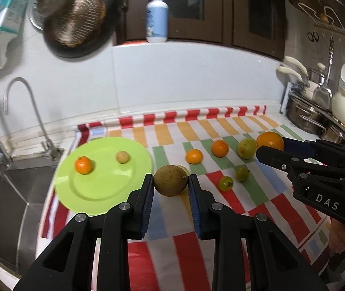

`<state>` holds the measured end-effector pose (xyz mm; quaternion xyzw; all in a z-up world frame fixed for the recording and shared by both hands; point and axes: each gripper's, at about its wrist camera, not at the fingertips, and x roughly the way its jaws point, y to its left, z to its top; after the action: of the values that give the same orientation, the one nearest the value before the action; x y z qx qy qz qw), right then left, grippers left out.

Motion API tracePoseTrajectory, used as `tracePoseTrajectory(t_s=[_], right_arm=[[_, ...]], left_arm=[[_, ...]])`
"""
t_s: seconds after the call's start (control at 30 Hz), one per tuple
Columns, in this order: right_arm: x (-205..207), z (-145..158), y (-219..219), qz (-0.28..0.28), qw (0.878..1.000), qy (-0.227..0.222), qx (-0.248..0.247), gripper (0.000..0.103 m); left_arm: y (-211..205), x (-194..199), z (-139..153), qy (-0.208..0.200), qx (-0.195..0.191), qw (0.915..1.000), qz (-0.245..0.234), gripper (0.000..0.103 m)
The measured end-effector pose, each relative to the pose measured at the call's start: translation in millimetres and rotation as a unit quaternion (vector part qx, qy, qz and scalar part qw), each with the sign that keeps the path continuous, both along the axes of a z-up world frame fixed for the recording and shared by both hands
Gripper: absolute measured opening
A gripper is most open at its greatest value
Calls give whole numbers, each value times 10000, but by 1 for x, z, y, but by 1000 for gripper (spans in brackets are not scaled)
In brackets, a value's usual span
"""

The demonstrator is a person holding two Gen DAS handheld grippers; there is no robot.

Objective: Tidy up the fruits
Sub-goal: 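Carry the kiwi onto the plate and open the left tool while the right tool places the orange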

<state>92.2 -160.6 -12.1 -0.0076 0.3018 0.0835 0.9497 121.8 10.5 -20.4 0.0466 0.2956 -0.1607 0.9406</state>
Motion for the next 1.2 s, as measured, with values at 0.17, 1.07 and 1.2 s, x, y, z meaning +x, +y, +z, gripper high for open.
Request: tracePoseTrajectory(t_s=[0.17, 1.07, 1.2], right_arm=[[8, 8, 22, 289, 9995, -146, 25, 36], [110, -31, 138, 1487, 9882, 350, 91, 36], [122, -46, 144, 1498, 9870, 568, 122, 36]], left_arm=[[20, 3, 9, -138, 20, 9996, 243, 29], [108, 83, -40, 271, 159, 9935, 1097, 29], [112, 95, -53, 424, 157, 9928, 1109, 29]])
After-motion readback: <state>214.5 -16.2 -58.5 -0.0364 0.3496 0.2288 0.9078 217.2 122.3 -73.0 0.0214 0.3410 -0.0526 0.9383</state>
